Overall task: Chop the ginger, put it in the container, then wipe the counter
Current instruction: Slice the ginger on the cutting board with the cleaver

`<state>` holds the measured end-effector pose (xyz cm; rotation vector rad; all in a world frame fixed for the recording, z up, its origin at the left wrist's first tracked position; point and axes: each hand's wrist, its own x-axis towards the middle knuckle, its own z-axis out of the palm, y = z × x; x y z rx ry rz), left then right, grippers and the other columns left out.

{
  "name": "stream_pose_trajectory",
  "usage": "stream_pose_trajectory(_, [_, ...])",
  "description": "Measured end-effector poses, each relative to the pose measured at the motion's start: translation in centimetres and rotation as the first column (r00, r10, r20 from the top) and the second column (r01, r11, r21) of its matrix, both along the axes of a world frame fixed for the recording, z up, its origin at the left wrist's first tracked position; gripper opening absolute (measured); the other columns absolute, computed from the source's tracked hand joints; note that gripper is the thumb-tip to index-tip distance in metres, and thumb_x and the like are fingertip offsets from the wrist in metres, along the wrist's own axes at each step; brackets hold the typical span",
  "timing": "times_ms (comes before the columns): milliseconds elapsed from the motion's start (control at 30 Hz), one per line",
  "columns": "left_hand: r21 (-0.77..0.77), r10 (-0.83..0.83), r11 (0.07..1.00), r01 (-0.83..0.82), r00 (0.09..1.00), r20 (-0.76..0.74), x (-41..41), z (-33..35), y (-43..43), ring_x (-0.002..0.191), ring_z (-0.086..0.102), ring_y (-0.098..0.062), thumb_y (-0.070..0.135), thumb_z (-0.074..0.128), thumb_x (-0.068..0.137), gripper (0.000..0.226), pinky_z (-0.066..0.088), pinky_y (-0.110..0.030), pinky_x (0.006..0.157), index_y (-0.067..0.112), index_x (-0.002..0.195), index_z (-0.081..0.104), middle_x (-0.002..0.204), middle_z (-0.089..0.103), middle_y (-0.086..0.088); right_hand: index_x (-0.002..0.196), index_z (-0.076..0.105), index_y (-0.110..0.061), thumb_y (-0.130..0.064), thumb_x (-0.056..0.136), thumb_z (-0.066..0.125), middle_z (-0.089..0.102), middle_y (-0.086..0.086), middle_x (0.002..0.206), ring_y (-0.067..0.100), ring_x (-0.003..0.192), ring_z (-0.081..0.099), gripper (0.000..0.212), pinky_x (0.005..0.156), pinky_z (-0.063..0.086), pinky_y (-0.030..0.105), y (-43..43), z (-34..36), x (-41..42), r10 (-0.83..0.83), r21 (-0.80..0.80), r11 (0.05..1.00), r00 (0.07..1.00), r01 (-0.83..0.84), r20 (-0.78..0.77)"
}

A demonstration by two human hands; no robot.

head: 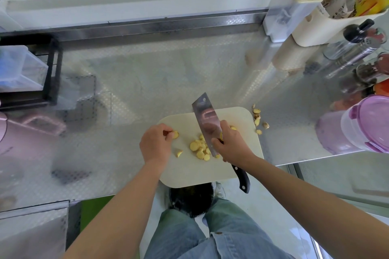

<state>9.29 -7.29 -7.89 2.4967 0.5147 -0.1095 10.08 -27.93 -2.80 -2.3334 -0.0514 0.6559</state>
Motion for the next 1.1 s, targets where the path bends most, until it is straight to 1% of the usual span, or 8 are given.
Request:
stream_pose_trajectory(167, [-0.051,0.043,0.998,-0.044,0.999,-0.026,0.5,0.0,-0.2,0.081,0.062,-0.019,0.030,0.070,0.082,0.008,0.046,-0.031,0.071,0.024,0.087,0.068,0.085,0.069,0.005,0.093,0.031,-0.022,-0.014,0.093,0.045,0.051,0.005,0.067,0.022,0.050,0.054,0.016,0.048,0.049,0.038,-0.3,-0.4,-0.1,-0.005,-0.026,1.000,1.000,0.005,-0.008])
stream_pose_trajectory(267, [-0.061,0.050,0.997,-0.049,0.999,0.011,-0.2,0.1,-0.1,0.076,0.061,-0.017,0.032,0.071,0.082,0.012,0.046,-0.031,0.068,0.022,0.083,0.065,0.081,0.067,0.006,0.092,0.030,-0.026,-0.013,0.093,0.045,0.050,0.001,0.068,0.021,0.049,0.055,0.019,0.041,0.045,0.029,-0.3,-0.5,-0.1,-0.003,-0.020,1.000,1.000,0.002,-0.009])
stream_pose_trajectory(400, [-0.032,0.054,0.998,-0.053,0.998,0.032,-1.9,0.4,0.1,0.074,0.059,-0.018,0.035,0.066,0.087,0.016,0.043,-0.029,0.064,0.019,0.083,0.066,0.081,0.065,0.002,0.091,0.032,-0.016,-0.016,0.094,0.043,0.057,0.013,0.073,0.026,0.050,0.055,0.011,0.045,0.050,0.038,-0.1,-0.7,0.0,0.013,-0.020,1.000,1.000,-0.014,-0.026])
stream_pose_trajectory(567, [-0.107,-0.086,0.991,0.080,0.995,-0.053,-4.4,0.3,0.0,0.075,0.058,-0.010,0.040,0.071,0.080,0.019,0.048,-0.028,0.069,0.023,0.086,0.065,0.082,0.061,0.012,0.093,0.034,-0.014,-0.017,0.095,0.046,0.056,0.010,0.069,0.025,0.052,0.055,0.012,0.046,0.047,0.036,0.3,-0.7,0.1,0.038,-0.020,0.999,0.999,-0.038,-0.011])
stream_pose_trajectory(767, [-0.005,-0.200,0.980,0.200,0.978,-0.056,-5.2,-0.4,-0.6,0.078,0.062,-0.015,0.027,0.070,0.081,0.008,0.045,-0.026,0.063,0.021,0.085,0.067,0.086,0.064,0.005,0.099,0.036,-0.017,-0.019,0.094,0.046,0.059,0.014,0.075,0.031,0.059,0.061,0.012,0.049,0.052,0.044,0.4,-0.9,-0.3,0.048,-0.034,0.998,0.999,-0.049,-0.020])
stream_pose_trajectory(833, [-0.030,-0.145,0.989,0.143,0.987,-0.063,-5.0,-0.1,-1.0,0.078,0.061,-0.013,0.027,0.069,0.082,0.007,0.045,-0.025,0.065,0.021,0.086,0.069,0.087,0.065,0.007,0.100,0.035,-0.018,-0.020,0.095,0.046,0.059,0.014,0.075,0.029,0.057,0.060,0.012,0.048,0.052,0.043,0.4,-0.9,-0.4,0.045,-0.022,0.999,0.999,-0.045,-0.029])
stream_pose_trajectory(967, [-0.161,0.148,0.976,-0.148,0.989,-0.015,-3.2,0.8,-1.5,0.075,0.063,-0.015,0.030,0.070,0.083,0.011,0.045,-0.026,0.066,0.019,0.086,0.073,0.080,0.069,0.006,0.098,0.034,-0.015,-0.016,0.095,0.044,0.057,0.011,0.071,0.024,0.048,0.055,0.010,0.041,0.047,0.032,-0.1,-0.7,-0.4,0.035,0.002,0.999,0.999,-0.035,-0.032])
stream_pose_trajectory(1100, [-0.099,0.175,0.979,-0.178,0.984,-0.040,-1.1,1.5,-1.6,0.079,0.065,-0.020,0.034,0.069,0.084,0.015,0.046,-0.027,0.066,0.021,0.088,0.075,0.083,0.072,0.003,0.097,0.035,-0.015,-0.015,0.095,0.043,0.051,0.006,0.069,0.021,0.047,0.052,0.009,0.039,0.045,0.026,-0.3,-0.6,-0.4,0.021,0.006,1.000,0.999,-0.021,-0.035])
